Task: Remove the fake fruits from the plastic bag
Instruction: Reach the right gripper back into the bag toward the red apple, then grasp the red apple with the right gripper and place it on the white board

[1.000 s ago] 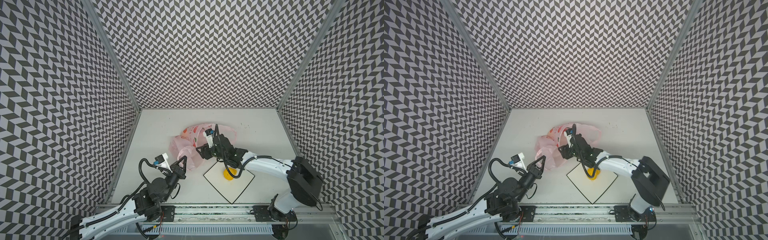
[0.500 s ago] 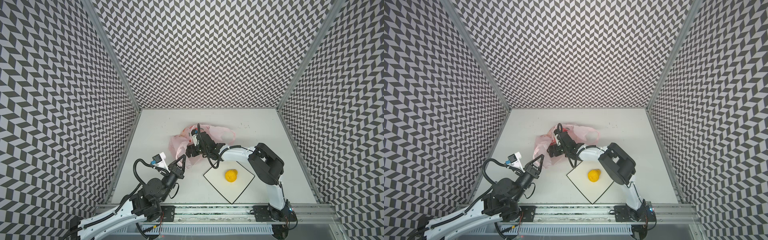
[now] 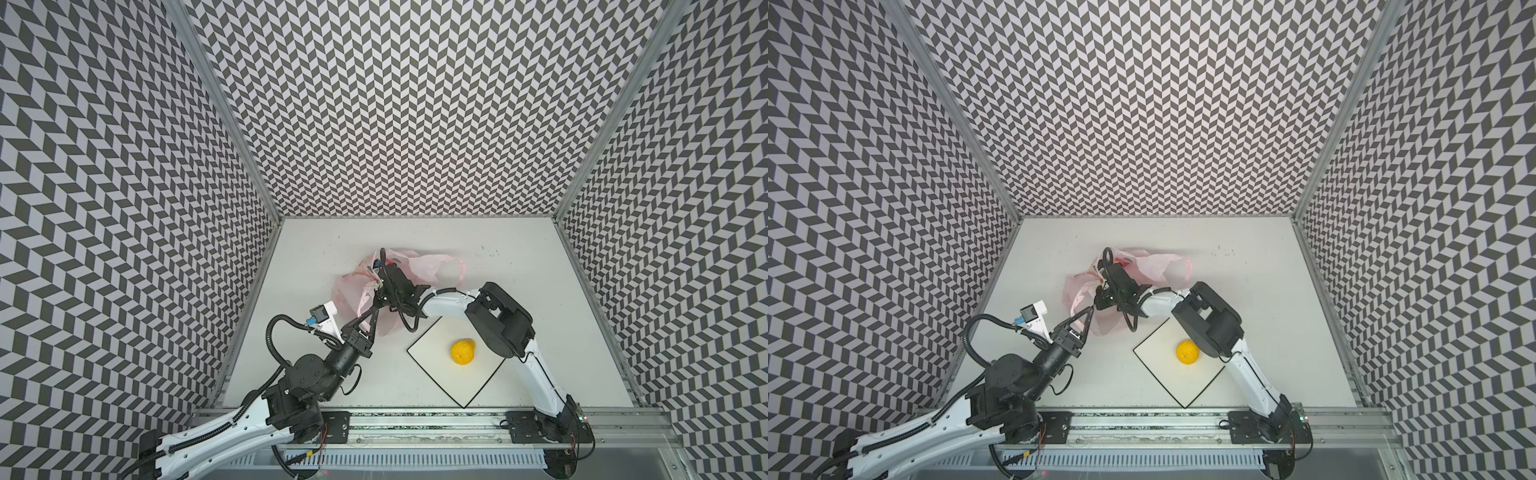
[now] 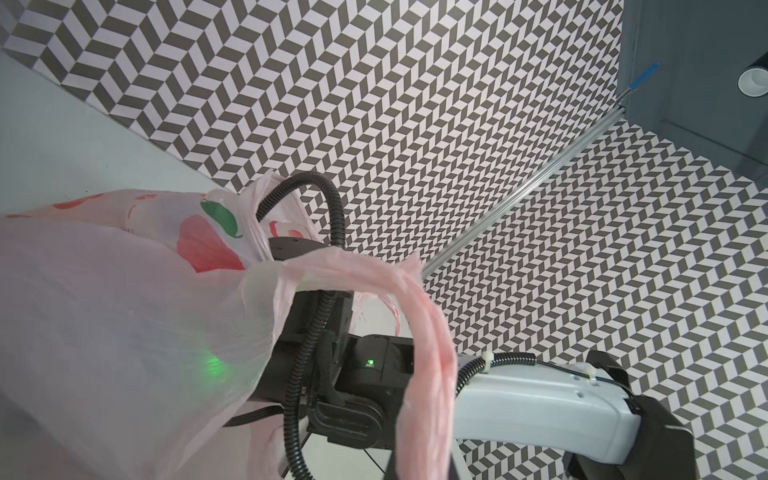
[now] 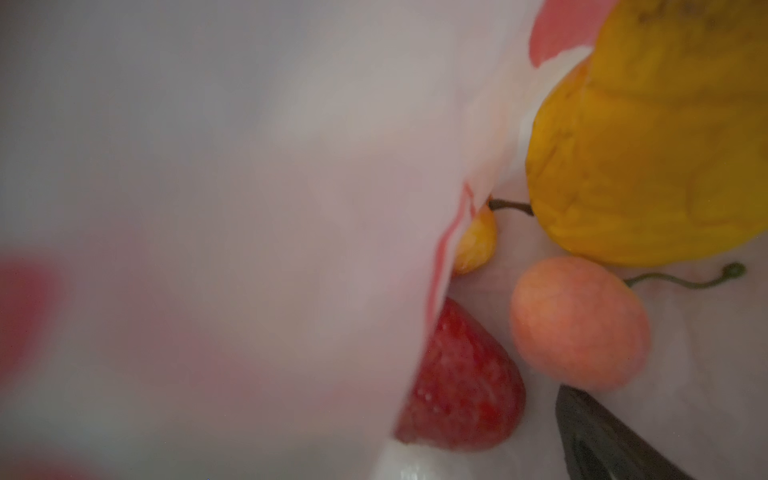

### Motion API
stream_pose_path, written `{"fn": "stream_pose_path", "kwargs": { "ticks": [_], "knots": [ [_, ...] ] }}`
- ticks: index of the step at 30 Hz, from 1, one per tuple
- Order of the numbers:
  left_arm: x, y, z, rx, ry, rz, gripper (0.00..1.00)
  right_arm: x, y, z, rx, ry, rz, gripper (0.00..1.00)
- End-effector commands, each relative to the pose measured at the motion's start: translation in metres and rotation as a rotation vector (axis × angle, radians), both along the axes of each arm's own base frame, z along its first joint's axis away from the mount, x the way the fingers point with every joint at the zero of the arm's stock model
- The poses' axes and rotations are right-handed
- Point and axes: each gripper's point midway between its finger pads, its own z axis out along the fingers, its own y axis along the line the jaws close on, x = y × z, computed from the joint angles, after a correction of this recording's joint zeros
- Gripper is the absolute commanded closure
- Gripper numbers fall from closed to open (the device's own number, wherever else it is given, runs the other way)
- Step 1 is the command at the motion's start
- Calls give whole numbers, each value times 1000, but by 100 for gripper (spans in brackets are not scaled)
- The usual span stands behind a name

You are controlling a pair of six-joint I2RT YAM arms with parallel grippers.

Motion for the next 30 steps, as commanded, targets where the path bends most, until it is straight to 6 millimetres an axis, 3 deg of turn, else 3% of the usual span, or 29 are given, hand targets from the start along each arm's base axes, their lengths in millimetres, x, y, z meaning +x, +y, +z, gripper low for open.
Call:
{"fn": "stream_pose_path", "kwargs": {
  "ticks": [1,5,9,15,20,30],
  "knots": [
    [-3,1,23,-51,-36,-13,100,5,7,-15,-59,-37,-40,1],
    [-1,3,19,-58,-15,-1,100,14,-4,-28,-168,-91,-103,8],
    [1,7,12,-71,13,23,100,20,-18,-24,-227,-140,-151,21],
    [7,19,-8,-78,77,89,100,25,-27,10,-236,-195,-183,43],
    [9,29,-27,-96,128,132,100,13,-38,47,-187,-215,-172,59],
    [11,34,-40,-92,153,160,100,-26,-86,84,-120,-192,-153,64]
  ]
}}
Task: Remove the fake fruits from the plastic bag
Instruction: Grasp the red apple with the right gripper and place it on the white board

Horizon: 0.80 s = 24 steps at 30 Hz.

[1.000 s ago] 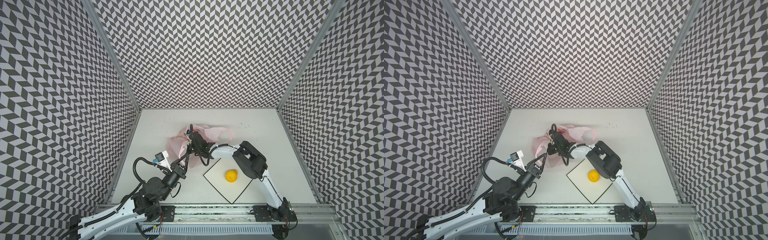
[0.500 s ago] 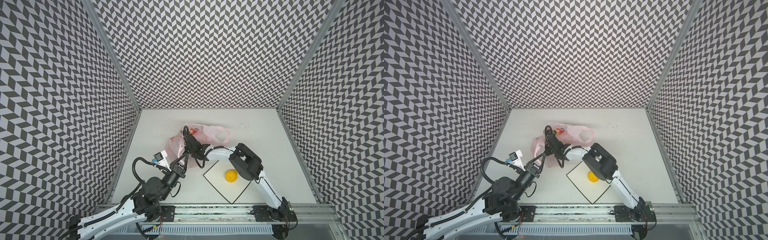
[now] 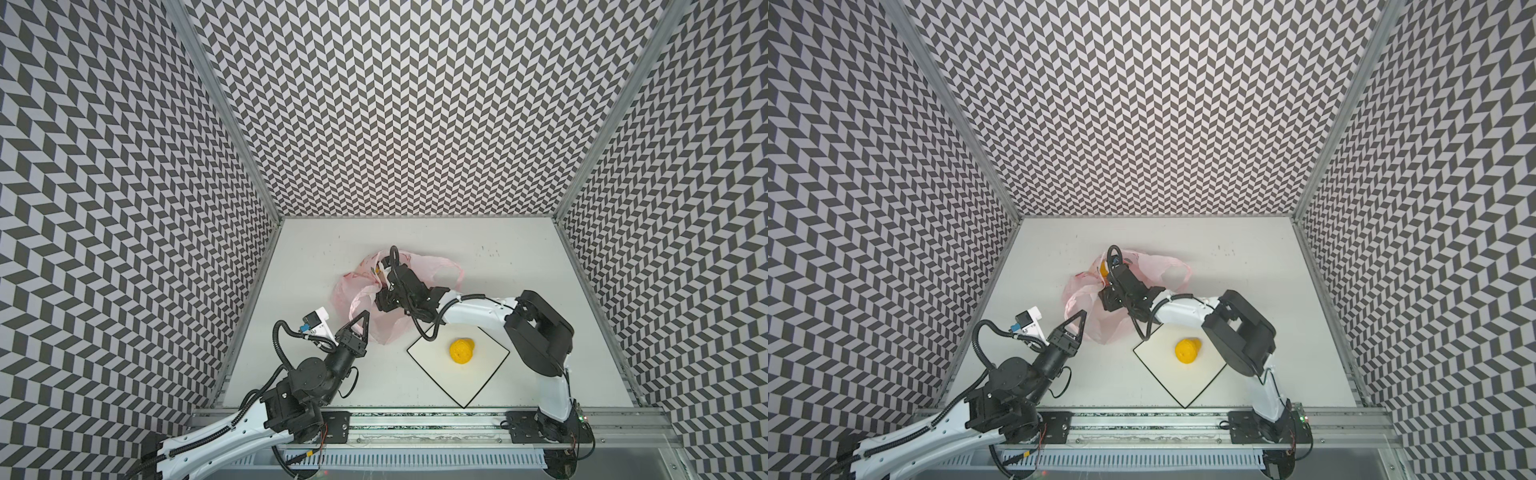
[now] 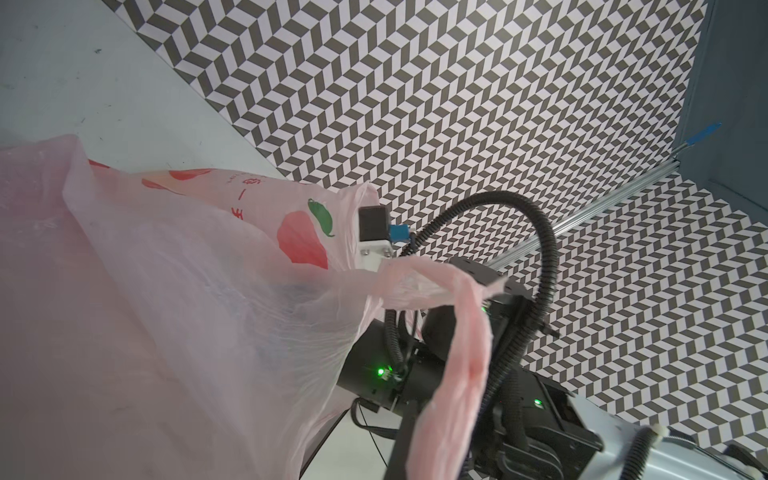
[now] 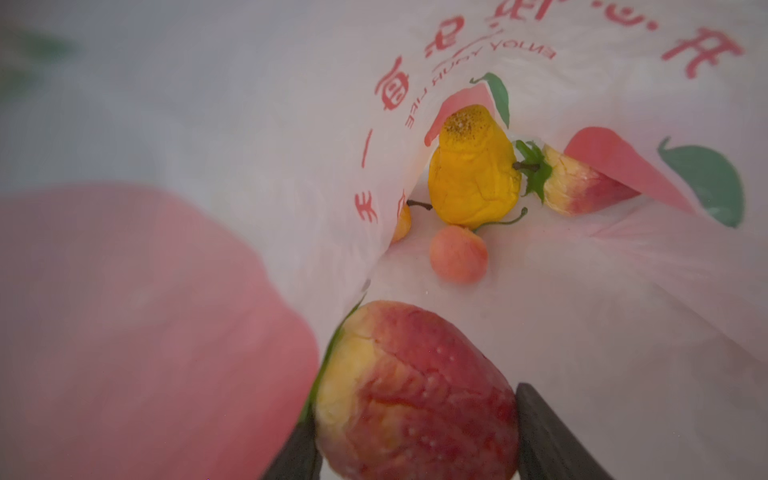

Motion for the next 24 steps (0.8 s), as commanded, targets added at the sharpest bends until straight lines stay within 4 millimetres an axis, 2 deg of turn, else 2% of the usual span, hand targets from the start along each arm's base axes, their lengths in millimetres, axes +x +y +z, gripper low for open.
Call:
{"fn": "stream_pose_path", "kwargs": {
  "ticks": [1,7,11,13,19,22,24],
  "knots": [
    [3,8,-7,-9,19,44,100,-11,-8,26,74,-15,23,64],
    [3,9,-9,-10,16,48,100,-41,-35,45,100,6,50,64],
    [3,10,-8,-16,11,51,100,-63,-66,62,96,-7,43,63],
    [2,11,-8,-17,10,51,100,-74,-85,64,77,-6,28,63],
    [2,11,-10,-16,6,51,100,-110,-146,39,-51,41,-16,61],
    [3,10,-12,-22,7,49,100,-124,-159,26,-109,70,-10,60],
    [2,10,-13,-21,8,47,100,-132,-160,21,-136,91,-4,59]
  ]
}}
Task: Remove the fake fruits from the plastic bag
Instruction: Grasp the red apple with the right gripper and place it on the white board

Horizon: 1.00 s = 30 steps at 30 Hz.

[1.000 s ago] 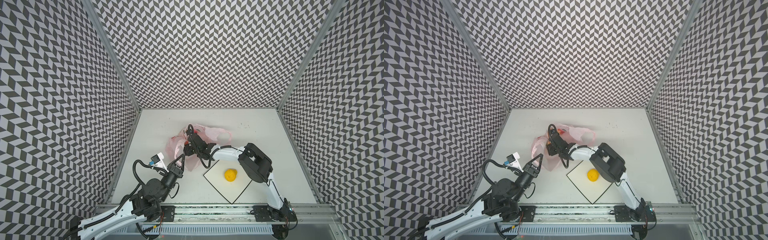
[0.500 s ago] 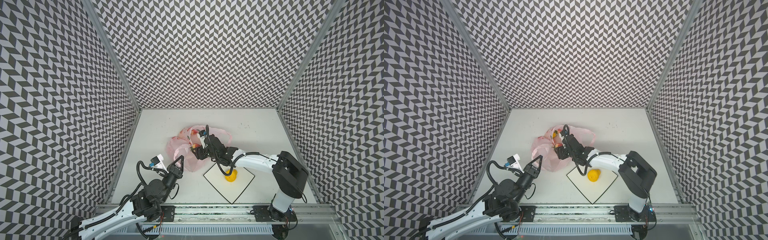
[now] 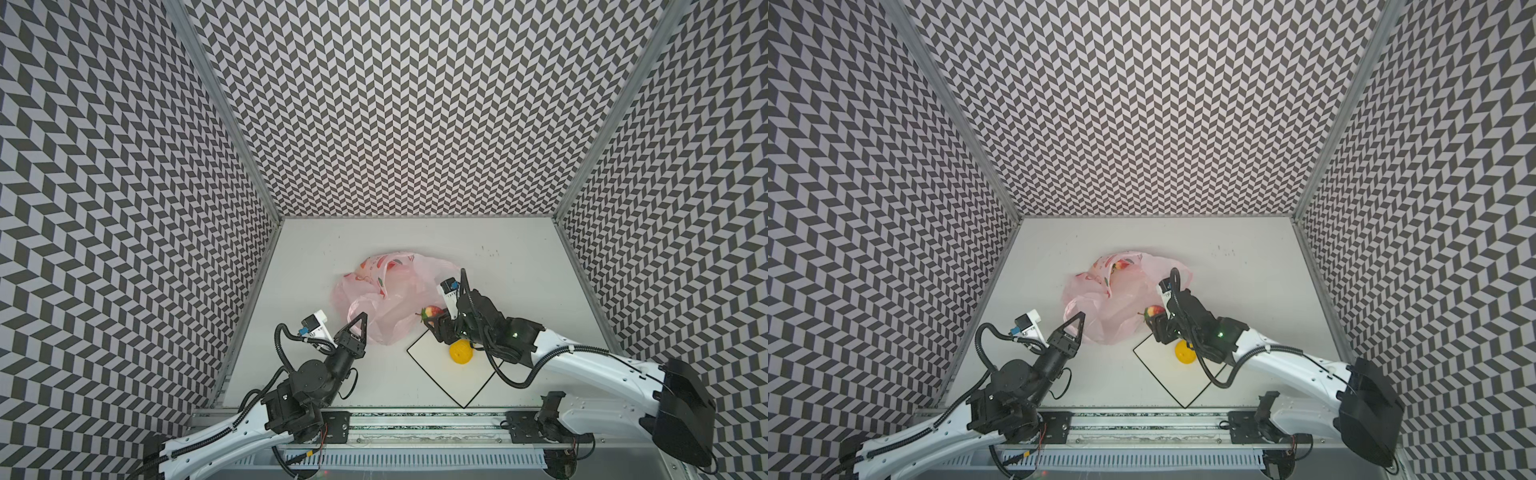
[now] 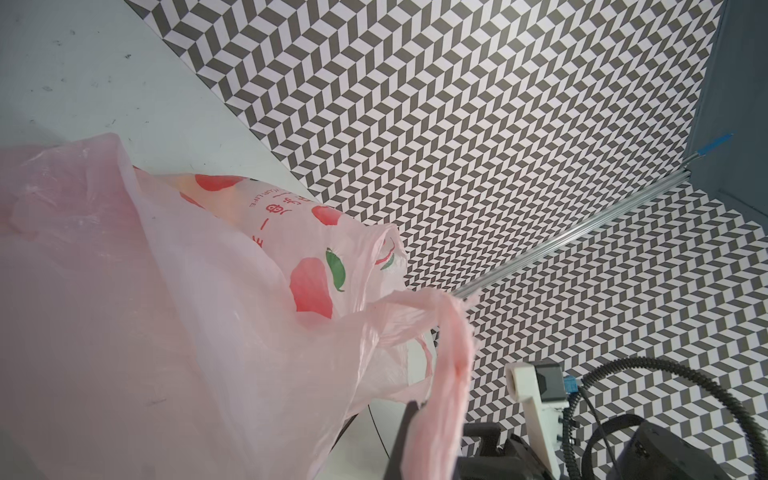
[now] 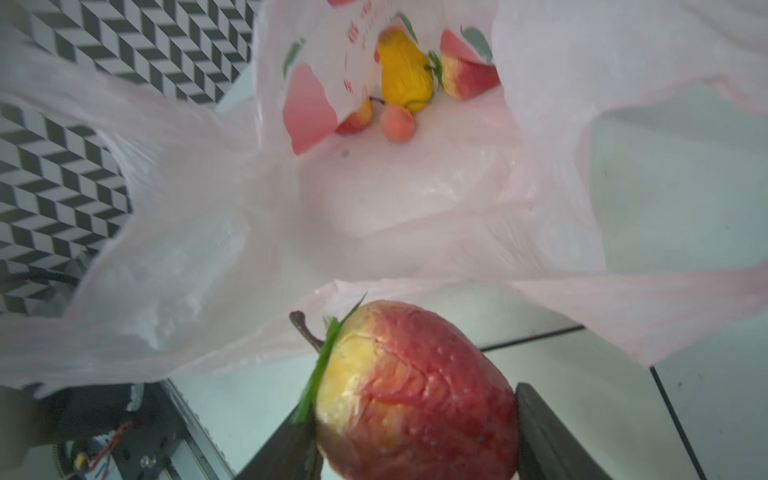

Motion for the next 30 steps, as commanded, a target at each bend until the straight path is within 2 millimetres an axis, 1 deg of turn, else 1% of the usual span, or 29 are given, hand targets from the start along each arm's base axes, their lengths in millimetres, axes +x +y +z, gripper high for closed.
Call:
{"fn": "stream_pose_path", "kwargs": {
  "ticks": [1,3,5,7,9,14,18,22,24,28,30],
  "knots": [
    [1,4,1,-23,-3,22,100,-15,-8,-12,-70,33,-4,59],
    [1,4,1,-23,-3,23,100,-22,-4,-19,-85,37,5,59],
    [1,4,1,-24,-3,23,100,-25,-3,-33,-127,47,8,58],
    [1,4,2,-26,-5,20,100,-25,-4,-49,-196,52,-2,58],
    [1,4,3,-23,-6,18,100,-24,-7,-58,-259,44,-15,58],
    [1,4,4,-24,-5,18,100,-22,-9,-71,-324,29,-28,56],
    [1,4,4,-23,-6,18,100,-23,-9,-81,-347,38,-20,50],
    [0,3,5,-24,-9,11,100,-25,-7,-85,-352,44,-9,41],
    [0,3,6,-25,-10,7,100,-25,-7,-85,-348,45,-7,35],
    [0,2,6,-23,-10,4,100,-26,-5,-81,-334,43,-1,25],
    [0,2,6,-22,-11,4,100,-26,-3,-74,-315,40,3,20]
  ]
}}
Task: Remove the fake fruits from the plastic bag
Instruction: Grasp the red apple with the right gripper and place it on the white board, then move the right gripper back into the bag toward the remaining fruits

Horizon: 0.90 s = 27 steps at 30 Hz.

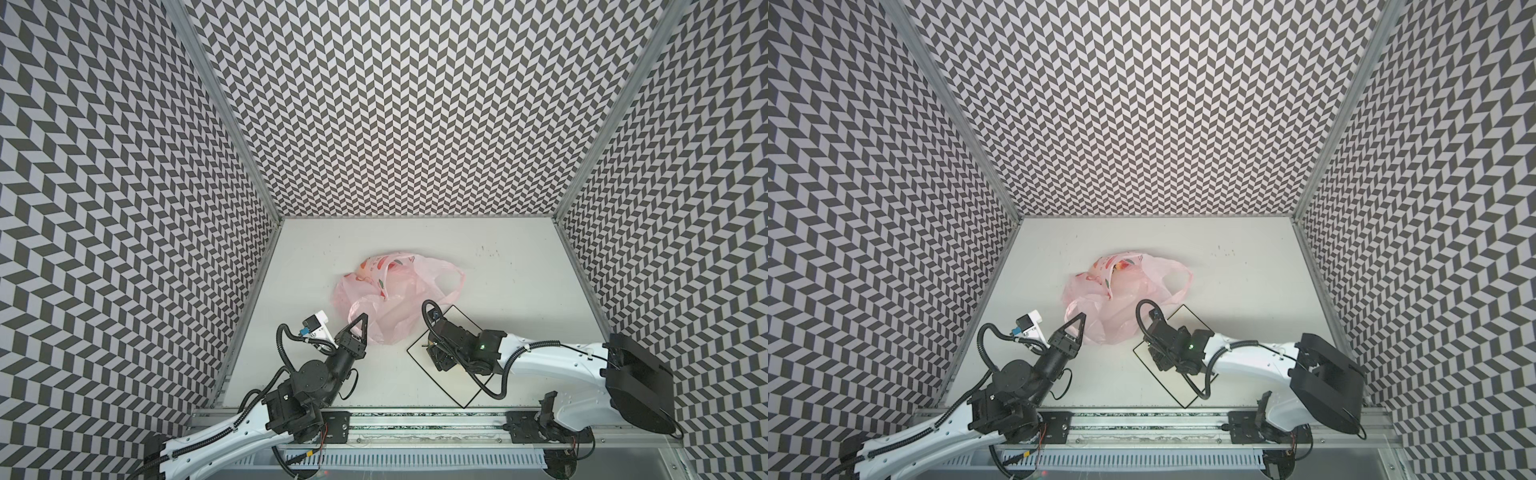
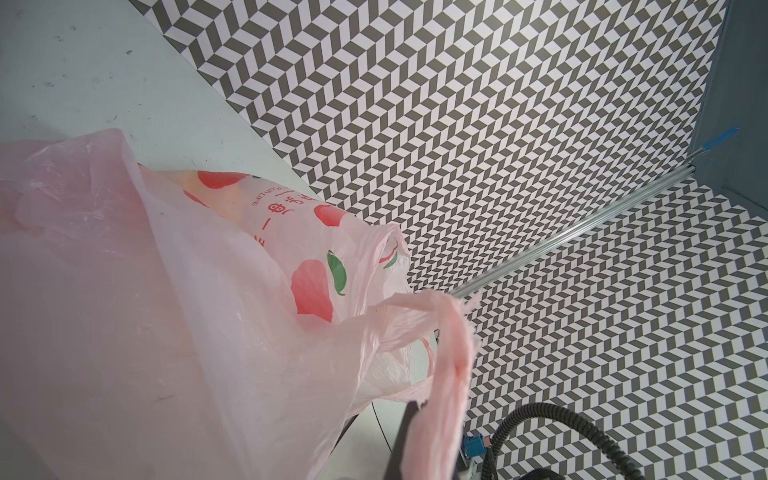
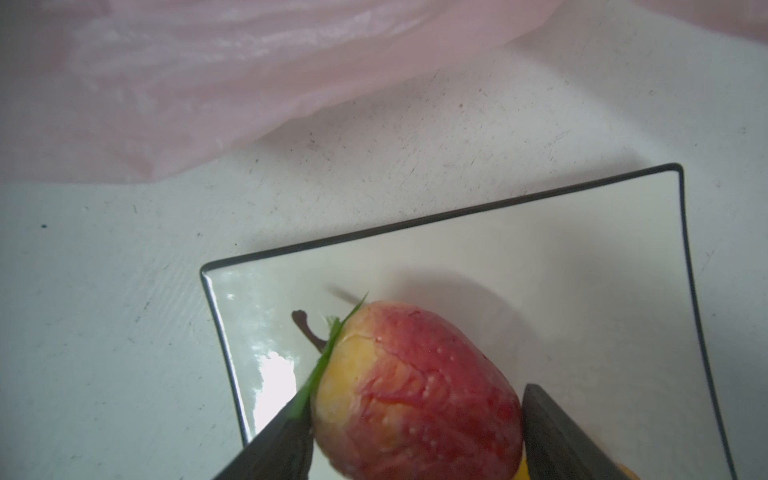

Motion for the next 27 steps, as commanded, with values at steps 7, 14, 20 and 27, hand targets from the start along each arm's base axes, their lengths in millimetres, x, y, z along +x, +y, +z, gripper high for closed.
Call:
{"fn": "stream_pose_path", "kwargs": {
  "ticks": [7,14,20,27],
  "knots": [
    [0,1,8,-22,-12,2,100,5,29,85,290,-125,41,15],
    [0,-1,9,-23,-13,-5,100,20,50,178,660,-329,29,25],
    [-1,-1,15,-27,-20,-6,100,50,91,165,674,-284,-38,41],
    [-2,1,16,-27,-14,-10,100,83,137,127,726,-195,-86,52]
  ]
}}
